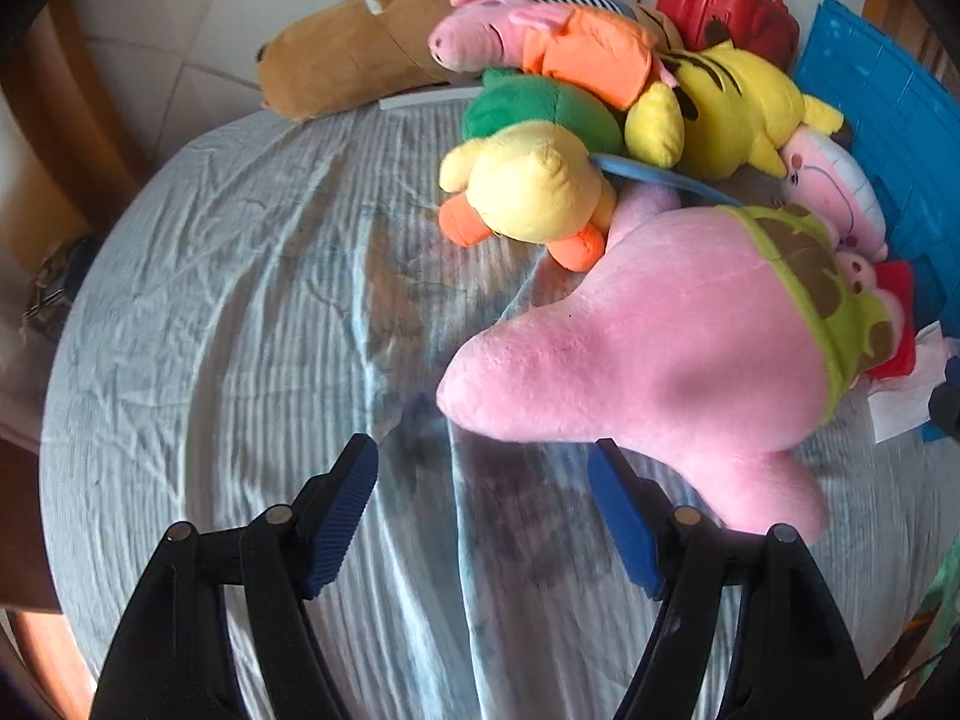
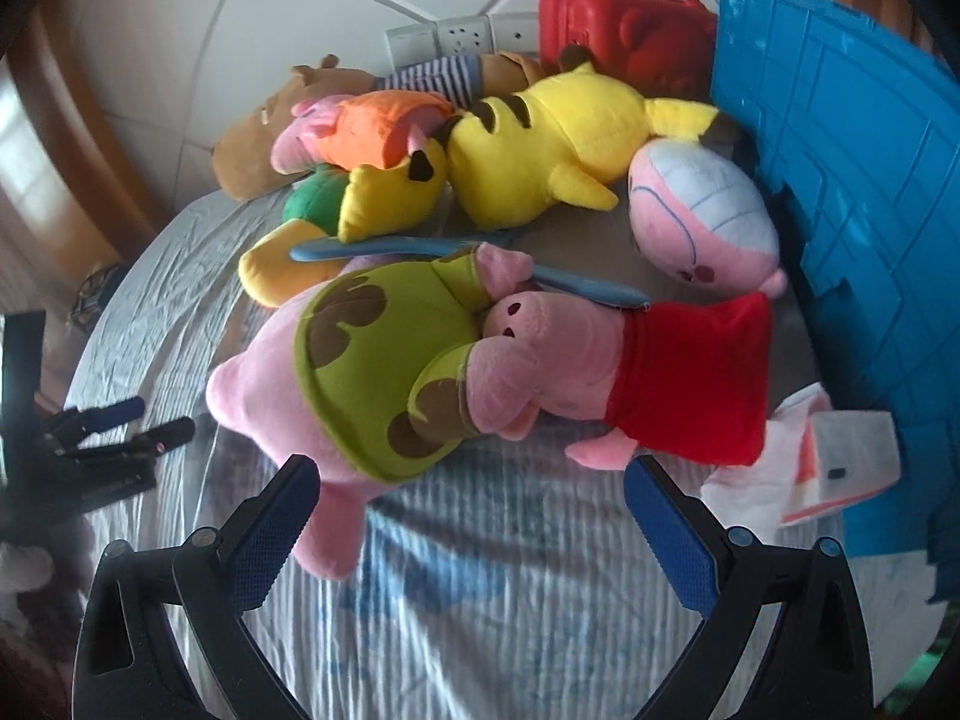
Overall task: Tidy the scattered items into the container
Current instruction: 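Close the left tool on the starfish's pink arm while the right tool grips its green shirt, then lift the pink starfish plush off the bed with both tools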
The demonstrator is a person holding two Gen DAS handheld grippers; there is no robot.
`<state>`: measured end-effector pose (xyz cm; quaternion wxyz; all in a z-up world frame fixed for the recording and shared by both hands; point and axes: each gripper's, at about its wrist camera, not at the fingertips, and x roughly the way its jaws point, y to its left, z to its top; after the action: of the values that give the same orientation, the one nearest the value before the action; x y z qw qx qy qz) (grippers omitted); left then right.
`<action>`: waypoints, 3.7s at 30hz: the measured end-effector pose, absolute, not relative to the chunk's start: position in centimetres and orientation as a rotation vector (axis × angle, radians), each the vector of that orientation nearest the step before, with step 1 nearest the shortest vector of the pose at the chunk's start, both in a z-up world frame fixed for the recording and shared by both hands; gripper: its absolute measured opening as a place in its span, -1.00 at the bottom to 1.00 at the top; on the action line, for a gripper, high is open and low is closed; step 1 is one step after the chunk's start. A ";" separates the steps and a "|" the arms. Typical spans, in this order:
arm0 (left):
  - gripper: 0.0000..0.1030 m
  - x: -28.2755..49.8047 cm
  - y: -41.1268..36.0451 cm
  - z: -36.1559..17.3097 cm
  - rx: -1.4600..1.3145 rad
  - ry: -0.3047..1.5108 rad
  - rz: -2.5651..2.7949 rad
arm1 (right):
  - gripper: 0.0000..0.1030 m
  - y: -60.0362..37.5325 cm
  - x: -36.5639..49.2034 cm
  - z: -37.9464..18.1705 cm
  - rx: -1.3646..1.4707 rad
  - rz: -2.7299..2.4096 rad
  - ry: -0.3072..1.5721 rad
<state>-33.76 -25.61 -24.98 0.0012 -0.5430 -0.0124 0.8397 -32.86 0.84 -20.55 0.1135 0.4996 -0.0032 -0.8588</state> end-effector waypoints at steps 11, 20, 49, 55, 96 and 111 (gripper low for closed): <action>0.40 -36.8 -25.9 -28.9 -1.744 -0.019 2.547 | 1.00 0.8 -36.7 -23.2 1.558 -2.522 -0.125; 0.63 -37.7 -26.5 -29.7 -1.702 -0.048 2.535 | 1.00 0.3 -39.0 -24.4 1.570 -2.484 -0.185; 0.40 -39.7 -27.2 -31.3 -1.620 -0.265 2.457 | 0.99 -0.3 -41.1 -25.4 1.517 -2.413 -0.286; 0.36 -38.4 -28.5 -29.4 -1.588 -0.456 2.436 | 0.45 -1.3 -39.1 -23.3 1.457 -2.379 -0.147; 1.00 -41.0 -27.3 -31.2 -1.421 -0.320 2.431 | 0.70 0.2 -40.2 -27.0 1.450 -2.225 -0.245; 0.20 -38.0 -25.4 -27.8 -1.296 -0.311 2.515 | 0.50 -0.6 -38.7 -24.6 1.306 -2.286 -0.259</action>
<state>-37.99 -25.40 -27.81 0.1470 -0.4504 -0.1079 0.8740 -38.72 -0.60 -24.62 0.2455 0.4787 -0.0950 -0.8376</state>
